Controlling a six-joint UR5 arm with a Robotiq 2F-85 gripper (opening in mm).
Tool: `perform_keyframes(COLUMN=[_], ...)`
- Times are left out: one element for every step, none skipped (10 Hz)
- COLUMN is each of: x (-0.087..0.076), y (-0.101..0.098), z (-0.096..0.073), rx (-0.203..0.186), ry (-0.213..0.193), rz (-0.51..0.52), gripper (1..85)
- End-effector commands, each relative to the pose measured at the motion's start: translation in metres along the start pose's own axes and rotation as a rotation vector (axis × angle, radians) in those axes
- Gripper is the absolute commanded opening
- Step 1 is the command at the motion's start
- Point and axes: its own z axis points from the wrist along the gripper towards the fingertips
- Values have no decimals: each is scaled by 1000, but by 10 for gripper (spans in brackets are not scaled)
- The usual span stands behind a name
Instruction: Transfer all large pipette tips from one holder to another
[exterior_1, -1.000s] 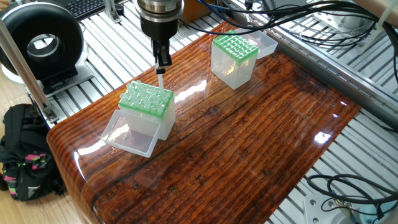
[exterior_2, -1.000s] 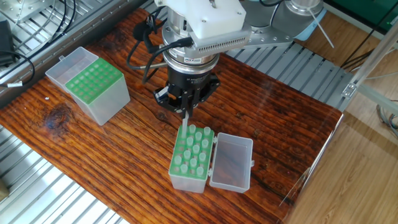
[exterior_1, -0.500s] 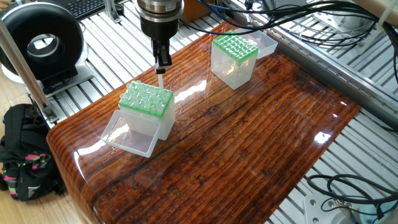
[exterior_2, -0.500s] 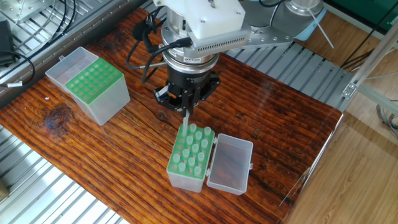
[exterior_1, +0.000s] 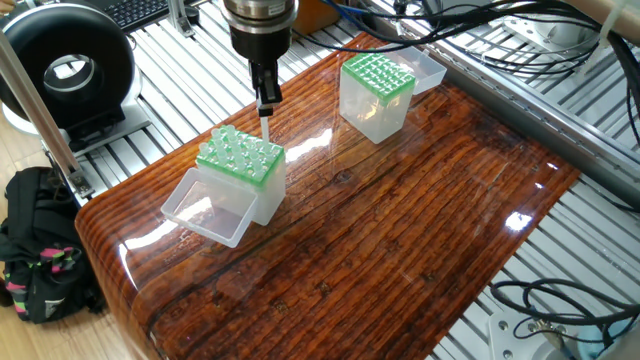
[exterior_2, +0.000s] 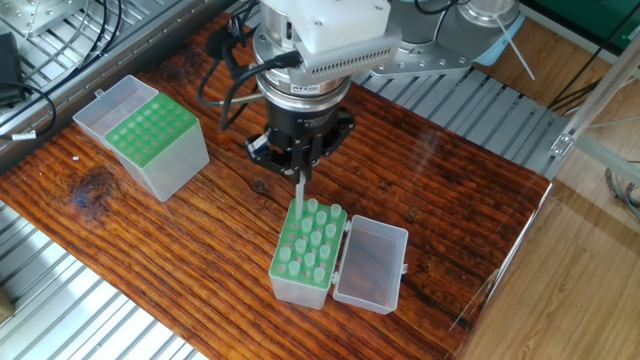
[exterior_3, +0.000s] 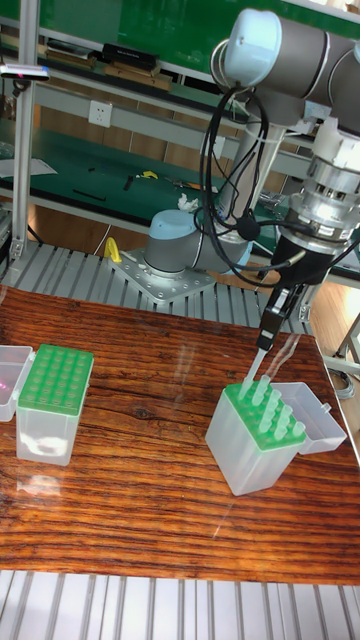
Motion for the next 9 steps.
perform_keyframes(x=[-4, -5, -6, -7, -8, -8, -8, -9, -8], y=[0, 0, 1, 1, 1, 0, 0, 1, 2], z=[-13, -17, -21, -24, -28, -31, -35, -37, -40], rx=[-22, -28, -34, -36, -40, -41, -43, -48, -53], ry=[-8, -7, -9, -9, -7, -5, -4, -7, -6], rz=[-1, -3, -3, 0, 0, 0, 0, 0, 0], gripper=[10, 10, 10, 10, 10, 10, 10, 10, 10])
